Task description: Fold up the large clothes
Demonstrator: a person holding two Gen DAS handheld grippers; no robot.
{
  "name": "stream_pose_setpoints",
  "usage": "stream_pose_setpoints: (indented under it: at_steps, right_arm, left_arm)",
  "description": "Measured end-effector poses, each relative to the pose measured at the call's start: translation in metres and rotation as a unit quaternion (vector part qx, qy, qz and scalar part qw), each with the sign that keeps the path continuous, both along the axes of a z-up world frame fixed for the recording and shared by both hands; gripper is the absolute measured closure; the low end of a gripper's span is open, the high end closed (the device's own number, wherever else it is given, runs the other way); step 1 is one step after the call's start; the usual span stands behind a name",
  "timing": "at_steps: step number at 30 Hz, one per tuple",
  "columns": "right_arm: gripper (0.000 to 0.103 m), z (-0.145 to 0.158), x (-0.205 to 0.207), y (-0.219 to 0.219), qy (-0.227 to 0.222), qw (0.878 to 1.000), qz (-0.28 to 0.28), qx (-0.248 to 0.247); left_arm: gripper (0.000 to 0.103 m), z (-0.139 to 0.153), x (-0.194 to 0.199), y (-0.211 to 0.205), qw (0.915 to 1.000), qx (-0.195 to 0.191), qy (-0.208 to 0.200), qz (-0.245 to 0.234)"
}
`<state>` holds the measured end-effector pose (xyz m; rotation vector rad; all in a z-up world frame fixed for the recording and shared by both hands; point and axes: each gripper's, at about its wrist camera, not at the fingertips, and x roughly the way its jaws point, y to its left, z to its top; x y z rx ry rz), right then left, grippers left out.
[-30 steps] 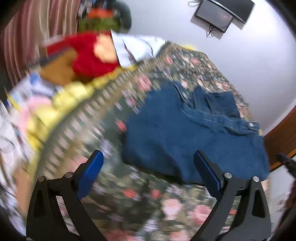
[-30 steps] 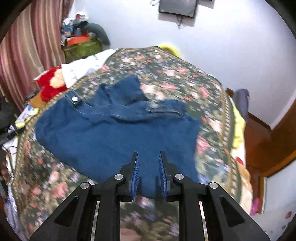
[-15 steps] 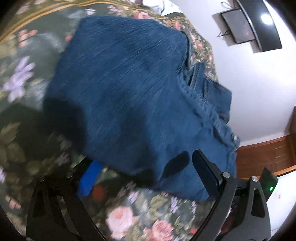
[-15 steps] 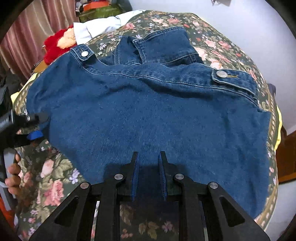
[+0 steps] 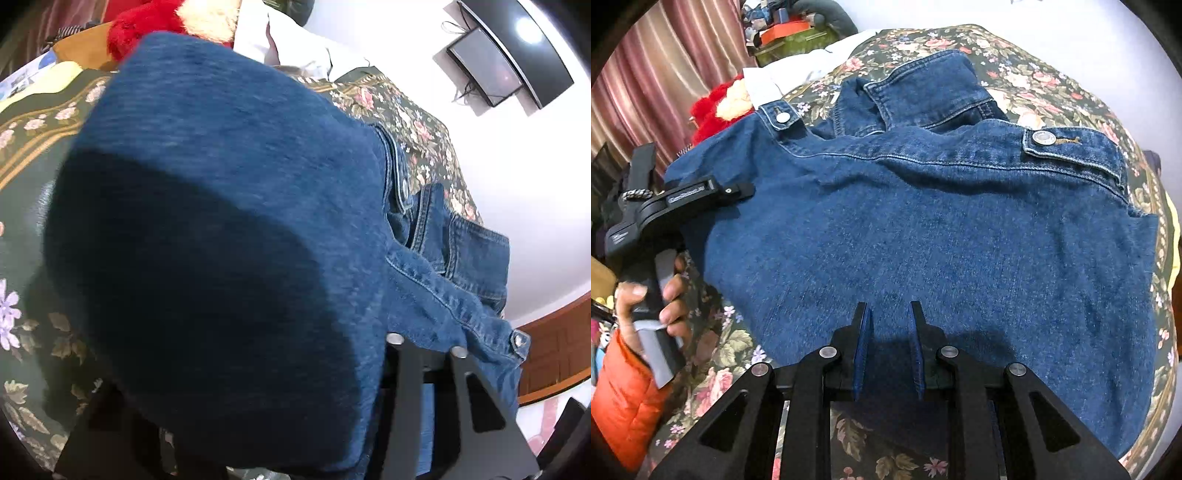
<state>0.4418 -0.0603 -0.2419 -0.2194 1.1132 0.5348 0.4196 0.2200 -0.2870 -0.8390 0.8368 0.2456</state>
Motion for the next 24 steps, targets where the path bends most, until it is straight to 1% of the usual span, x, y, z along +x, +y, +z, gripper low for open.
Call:
stream_pose_setpoints:
  at_steps: [1, 2, 4, 5, 7, 8, 11, 13, 14, 16, 18, 19, 20, 22, 24]
  right_arm:
    - [0.087, 0.002, 0.000, 0.000, 0.004, 1.000, -0.002, 0.000]
    - [0.087, 0.004, -0.001, 0.000, 0.009, 1.000, -0.004, -0.001]
    - [0.087, 0.011, -0.001, 0.001, 0.021, 1.000, -0.002, 0.001]
    - [0.087, 0.017, -0.003, 0.002, 0.029, 0.999, -0.001, 0.014]
    - [0.087, 0.029, -0.006, 0.004, 0.041, 0.998, 0.002, 0.049]
    - [0.087, 0.035, -0.007, 0.008, 0.048, 0.997, 0.006, 0.068]
    - [0.087, 0.048, -0.012, 0.024, 0.068, 0.992, 0.021, 0.108]
    - [0.087, 0.048, -0.014, 0.037, 0.088, 0.987, 0.034, 0.127]
    - [0.087, 0.044, -0.015, 0.046, 0.102, 0.985, 0.038, 0.132]
    - [0.087, 0.030, -0.017, 0.064, 0.124, 0.984, 0.043, 0.117]
    - [0.087, 0.007, -0.019, 0.086, 0.158, 0.981, 0.057, 0.095]
    - [0.087, -0.005, -0.020, 0.096, 0.173, 0.979, 0.064, 0.088]
    - [0.087, -0.016, -0.022, 0.105, 0.183, 0.977, 0.067, 0.082]
    - [0.087, -0.032, -0.023, 0.119, 0.199, 0.974, 0.070, 0.077]
    - [0.087, -0.039, -0.024, 0.128, 0.203, 0.974, 0.072, 0.073]
  left_arm:
    - [0.063, 0.005, -0.001, -0.001, 1.0000, 0.005, -0.004, -0.005]
    - [0.065, 0.015, -0.005, -0.004, 0.9997, 0.019, -0.011, -0.014]
    - [0.067, 0.031, -0.013, -0.010, 0.9988, 0.028, -0.032, -0.022]
    - [0.067, 0.042, -0.021, -0.012, 0.9980, 0.022, -0.053, -0.028]
    - [0.067, 0.058, -0.033, -0.016, 0.9960, 0.029, -0.076, -0.037]
    - [0.067, 0.068, -0.040, -0.020, 0.9948, 0.045, -0.081, -0.043]
    - [0.067, 0.086, -0.056, -0.030, 0.9905, 0.095, -0.081, -0.056]
    - [0.068, 0.093, -0.066, -0.032, 0.9879, 0.121, -0.076, -0.059]
    - [0.068, 0.094, -0.072, -0.032, 0.9868, 0.133, -0.074, -0.057]
    - [0.068, 0.094, -0.080, -0.028, 0.9866, 0.139, -0.070, -0.049]
    - [0.068, 0.091, -0.086, -0.026, 0.9870, 0.144, -0.058, -0.041]
    - [0.068, 0.083, -0.078, -0.023, 0.9871, 0.149, -0.046, -0.036]
    - [0.068, 0.076, -0.089, -0.014, 0.9858, 0.162, -0.033, -0.031]
    - [0.068, 0.069, -0.090, -0.011, 0.9843, 0.173, -0.018, -0.026]
    - [0.068, 0.068, -0.093, -0.009, 0.9841, 0.175, -0.018, -0.027]
